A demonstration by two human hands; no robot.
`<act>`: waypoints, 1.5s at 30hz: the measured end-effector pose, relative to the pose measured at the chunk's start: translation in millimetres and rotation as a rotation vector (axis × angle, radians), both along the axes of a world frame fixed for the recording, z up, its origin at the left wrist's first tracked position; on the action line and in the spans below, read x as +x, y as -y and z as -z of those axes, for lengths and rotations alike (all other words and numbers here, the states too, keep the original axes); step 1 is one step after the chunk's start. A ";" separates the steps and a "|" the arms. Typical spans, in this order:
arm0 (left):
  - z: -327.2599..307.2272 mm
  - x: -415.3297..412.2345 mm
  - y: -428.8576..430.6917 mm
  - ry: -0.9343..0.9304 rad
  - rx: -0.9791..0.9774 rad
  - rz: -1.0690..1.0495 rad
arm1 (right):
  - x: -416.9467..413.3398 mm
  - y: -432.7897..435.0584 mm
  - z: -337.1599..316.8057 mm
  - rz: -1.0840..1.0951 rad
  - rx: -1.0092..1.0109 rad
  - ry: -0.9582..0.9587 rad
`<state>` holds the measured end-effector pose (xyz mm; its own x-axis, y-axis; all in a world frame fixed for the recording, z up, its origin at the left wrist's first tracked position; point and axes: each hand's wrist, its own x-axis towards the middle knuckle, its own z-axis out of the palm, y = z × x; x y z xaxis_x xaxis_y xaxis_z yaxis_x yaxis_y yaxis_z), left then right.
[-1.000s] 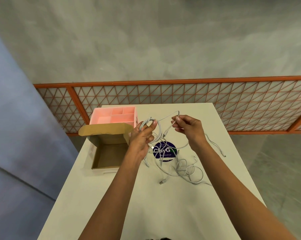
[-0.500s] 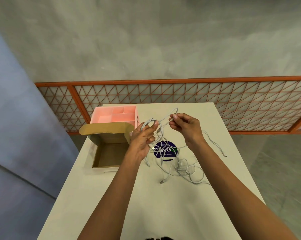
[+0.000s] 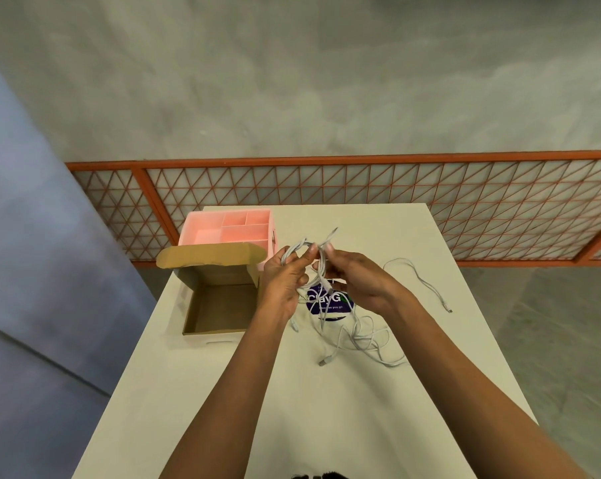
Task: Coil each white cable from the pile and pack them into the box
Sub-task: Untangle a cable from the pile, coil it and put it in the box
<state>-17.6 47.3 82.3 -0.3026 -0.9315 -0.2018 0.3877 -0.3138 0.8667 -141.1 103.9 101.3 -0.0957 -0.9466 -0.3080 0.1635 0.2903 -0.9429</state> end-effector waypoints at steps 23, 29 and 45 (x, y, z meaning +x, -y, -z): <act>8.6 13.9 8.1 0.286 -0.197 -0.327 | 4.4 -15.8 -52.4 -0.279 -0.087 -0.398; 7.7 22.1 15.2 0.302 -0.183 -0.392 | -3.9 -26.8 -51.2 -0.329 -0.112 -0.367; -7.7 34.7 24.3 0.026 -0.127 -0.042 | -42.0 -36.2 -48.7 -0.219 -0.033 -0.218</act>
<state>17.0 22.9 90.0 -0.2593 -0.9617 -0.0890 0.3749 -0.1852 0.9084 -183.1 140.2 150.0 0.0513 -0.9611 -0.2713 -0.1072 0.2647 -0.9583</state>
